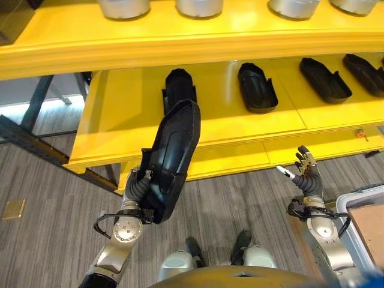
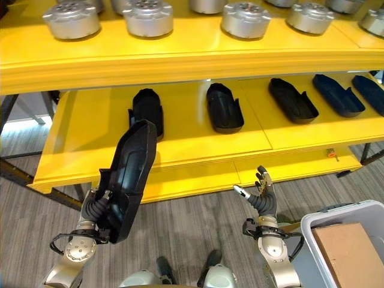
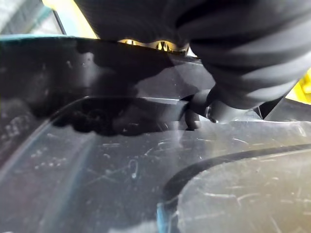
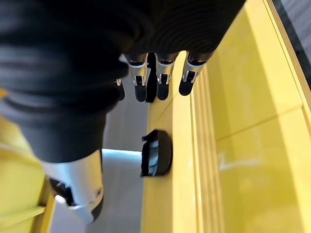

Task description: Move parts from the plastic box to the shelf.

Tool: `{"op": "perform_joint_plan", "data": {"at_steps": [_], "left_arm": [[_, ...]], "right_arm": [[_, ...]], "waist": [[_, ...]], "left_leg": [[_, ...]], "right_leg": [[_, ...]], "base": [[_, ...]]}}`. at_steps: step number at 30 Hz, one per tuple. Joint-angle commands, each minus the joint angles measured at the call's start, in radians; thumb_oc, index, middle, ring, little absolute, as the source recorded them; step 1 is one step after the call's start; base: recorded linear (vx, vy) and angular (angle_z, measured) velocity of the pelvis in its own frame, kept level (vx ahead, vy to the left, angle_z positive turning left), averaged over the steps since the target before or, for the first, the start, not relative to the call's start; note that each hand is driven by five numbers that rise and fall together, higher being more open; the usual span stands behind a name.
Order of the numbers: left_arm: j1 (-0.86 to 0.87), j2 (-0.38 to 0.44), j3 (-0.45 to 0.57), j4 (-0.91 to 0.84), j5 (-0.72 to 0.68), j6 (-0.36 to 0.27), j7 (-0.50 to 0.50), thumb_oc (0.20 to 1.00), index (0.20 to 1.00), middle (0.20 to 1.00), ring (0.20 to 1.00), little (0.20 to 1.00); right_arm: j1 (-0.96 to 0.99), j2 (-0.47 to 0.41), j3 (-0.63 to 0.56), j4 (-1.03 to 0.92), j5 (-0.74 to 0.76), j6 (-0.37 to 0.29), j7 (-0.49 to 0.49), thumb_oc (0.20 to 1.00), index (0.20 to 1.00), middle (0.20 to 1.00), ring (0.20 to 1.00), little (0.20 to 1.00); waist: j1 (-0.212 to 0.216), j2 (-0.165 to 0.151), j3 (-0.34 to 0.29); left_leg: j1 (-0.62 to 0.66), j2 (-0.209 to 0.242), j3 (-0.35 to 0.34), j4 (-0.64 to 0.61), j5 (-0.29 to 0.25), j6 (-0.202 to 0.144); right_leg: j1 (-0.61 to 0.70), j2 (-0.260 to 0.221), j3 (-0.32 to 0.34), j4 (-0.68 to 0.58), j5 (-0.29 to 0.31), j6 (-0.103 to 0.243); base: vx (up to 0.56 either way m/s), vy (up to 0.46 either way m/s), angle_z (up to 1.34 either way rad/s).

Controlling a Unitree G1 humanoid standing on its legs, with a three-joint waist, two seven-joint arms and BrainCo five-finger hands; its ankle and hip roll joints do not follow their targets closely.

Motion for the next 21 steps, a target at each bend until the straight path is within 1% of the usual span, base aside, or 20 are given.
{"op": "perform_joint_plan", "data": {"at_steps": [1, 3, 6, 9, 10, 11, 12, 13, 14, 15, 16, 17, 18, 20, 21], "left_arm": [[-0.078, 0.007, 0.023, -0.062, 0.025, -0.074, 0.027, 0.2, 0.2, 0.2, 0.2, 0.2], [-0.084, 0.014, 0.02, -0.064, 0.035, -0.074, 0.027, 0.2, 0.2, 0.2, 0.2, 0.2], [-0.08, 0.023, 0.02, -0.064, 0.041, -0.062, 0.025, 0.2, 0.2, 0.2, 0.2, 0.2], [-0.075, 0.03, 0.024, -0.061, 0.041, -0.046, 0.026, 0.2, 0.2, 0.2, 0.2, 0.2], [-0.079, 0.038, 0.03, -0.071, 0.044, -0.029, 0.039, 0.2, 0.2, 0.2, 0.2, 0.2], [-0.079, 0.039, 0.03, -0.071, 0.041, -0.027, 0.041, 0.2, 0.2, 0.2, 0.2, 0.2], [-0.084, 0.04, 0.029, -0.071, 0.036, -0.026, 0.045, 0.2, 0.2, 0.2, 0.2, 0.2], [-0.092, 0.039, 0.025, -0.073, 0.032, -0.022, 0.051, 0.2, 0.2, 0.2, 0.2, 0.2], [-0.097, 0.038, 0.023, -0.079, 0.028, -0.015, 0.055, 0.2, 0.2, 0.2, 0.2, 0.2], [-0.101, 0.036, 0.025, -0.084, 0.025, -0.007, 0.057, 0.2, 0.2, 0.2, 0.2, 0.2], [-0.106, 0.034, 0.027, -0.085, 0.021, 0.0, 0.059, 0.2, 0.2, 0.2, 0.2, 0.2], [-0.117, 0.031, 0.03, -0.085, 0.017, 0.012, 0.065, 0.2, 0.2, 0.2, 0.2, 0.2], [-0.125, 0.029, 0.033, -0.087, 0.013, 0.029, 0.072, 0.2, 0.2, 0.2, 0.2, 0.2], [-0.123, 0.029, 0.042, -0.087, -0.007, 0.043, 0.077, 0.2, 0.2, 0.2, 0.2, 0.2], [-0.118, 0.028, 0.049, -0.089, -0.016, 0.046, 0.074, 0.2, 0.2, 0.2, 0.2, 0.2]], "right_arm": [[-0.058, 0.001, -0.011, -0.015, -0.012, -0.066, -0.026, 1.0, 1.0, 1.0, 1.0, 1.0], [-0.062, 0.008, -0.017, 0.003, -0.012, -0.076, -0.031, 1.0, 1.0, 1.0, 1.0, 1.0], [-0.055, 0.014, -0.027, 0.014, -0.018, -0.092, -0.043, 1.0, 1.0, 1.0, 1.0, 1.0], [-0.058, 0.015, -0.027, 0.008, -0.025, -0.091, -0.076, 1.0, 1.0, 1.0, 1.0, 1.0], [-0.063, 0.016, -0.027, 0.009, -0.029, -0.082, -0.091, 1.0, 1.0, 1.0, 1.0, 1.0], [-0.064, 0.015, -0.028, 0.009, -0.029, -0.08, -0.093, 1.0, 1.0, 1.0, 1.0, 1.0], [-0.068, 0.007, -0.028, 0.009, -0.026, -0.075, -0.102, 1.0, 1.0, 1.0, 1.0, 1.0], [-0.073, 0.001, -0.025, 0.015, -0.03, -0.082, -0.112, 1.0, 1.0, 1.0, 1.0, 1.0], [-0.075, -0.003, -0.022, 0.014, -0.039, -0.082, -0.121, 1.0, 1.0, 1.0, 1.0, 1.0], [-0.076, -0.005, -0.022, 0.014, -0.049, -0.084, -0.125, 1.0, 1.0, 1.0, 1.0, 1.0], [-0.079, -0.007, -0.02, 0.015, -0.054, -0.085, -0.129, 1.0, 1.0, 1.0, 1.0, 1.0], [-0.086, -0.01, -0.018, 0.014, -0.063, -0.082, -0.13, 1.0, 1.0, 1.0, 1.0, 1.0], [-0.09, -0.011, -0.017, 0.011, -0.074, -0.075, -0.128, 1.0, 1.0, 1.0, 1.0, 1.0], [-0.085, -0.02, -0.021, 0.003, -0.074, -0.068, -0.112, 1.0, 1.0, 1.0, 1.0, 1.0], [-0.078, -0.026, -0.027, -0.001, -0.066, -0.068, -0.102, 1.0, 1.0, 1.0, 1.0, 1.0]], "waist": [[0.001, 0.015, -0.004], [-0.003, 0.021, -0.005], [-0.004, 0.027, -0.01], [-0.001, 0.027, -0.013], [0.0, 0.029, -0.015], [0.001, 0.028, -0.015], [0.002, 0.021, -0.01], [0.001, 0.016, -0.003], [-0.001, 0.012, 0.004], [-0.003, 0.011, 0.009], [-0.007, 0.011, 0.01], [-0.017, 0.012, 0.008], [-0.026, 0.014, 0.004], [-0.032, 0.017, -0.002], [-0.032, 0.019, -0.005]], "left_leg": [[0.029, -0.007, -0.041, 0.005, -0.034, -0.073], [0.035, -0.01, -0.039, 0.005, -0.043, -0.066], [0.039, -0.015, -0.037, 0.031, -0.062, -0.055], [0.024, -0.016, -0.039, 0.103, -0.104, -0.046], [0.012, -0.018, -0.035, 0.173, -0.144, -0.043], [0.008, -0.016, -0.035, 0.187, -0.148, -0.046], [-0.017, -0.008, -0.03, 0.265, -0.167, -0.059], [-0.049, 0.011, -0.019, 0.347, -0.174, -0.075], [-0.087, 0.043, -0.012, 0.432, -0.151, -0.099], [-0.115, 0.079, -0.005, 0.488, -0.132, -0.114], [-0.12, 0.108, 0.009, 0.492, -0.129, -0.115], [-0.108, 0.136, 0.032, 0.471, -0.143, -0.101], [-0.091, 0.157, 0.048, 0.441, -0.142, -0.091], [-0.066, 0.189, 0.046, 0.388, -0.102, -0.099], [-0.053, 0.193, 0.039, 0.359, -0.091, -0.102]], "right_leg": [[-0.052, 0.032, -0.001, 0.024, 0.018, 0.072], [-0.063, 0.026, -0.004, 0.053, 0.006, 0.069], [-0.061, 0.023, -0.004, 0.088, -0.028, 0.054], [-0.05, 0.016, -0.005, 0.108, -0.058, 0.04], [-0.04, 0.008, -0.017, 0.125, -0.081, 0.026], [-0.037, 0.007, -0.018, 0.124, -0.082, 0.024], [-0.019, 0.004, -0.016, 0.113, -0.082, 0.017], [-0.003, 0.002, -0.012, 0.102, -0.081, 0.009], [0.013, 0.006, -0.004, 0.09, -0.086, -0.001], [0.024, 0.009, 0.004, 0.085, -0.096, -0.013], [0.027, 0.008, 0.006, 0.088, -0.107, -0.021], [0.026, 0.002, 0.004, 0.102, -0.126, -0.031], [0.022, -0.002, -0.002, 0.119, -0.141, -0.039], [0.022, -0.001, -0.003, 0.136, -0.158, -0.051], [0.024, -0.003, -0.006, 0.142, -0.164, -0.054]], "base": [[0.11, -0.098, 0.12], [0.14, -0.109, 0.18], [0.18, -0.135, 0.3], [0.22, -0.174, 0.17], [0.21, -0.16, 0.01], [0.23, -0.184, -0.03], [0.13, -0.135, -0.06], [0.15, -0.175, -0.06], [0.11, -0.151, -0.02], [0.08, -0.099, 0.05], [0.06, -0.011, 0.05], [0.05, 0.074, -0.17], [0.05, 0.116, -0.3], [0.06, 0.121, -0.18], [0.07, 0.128, -0.12]]}}
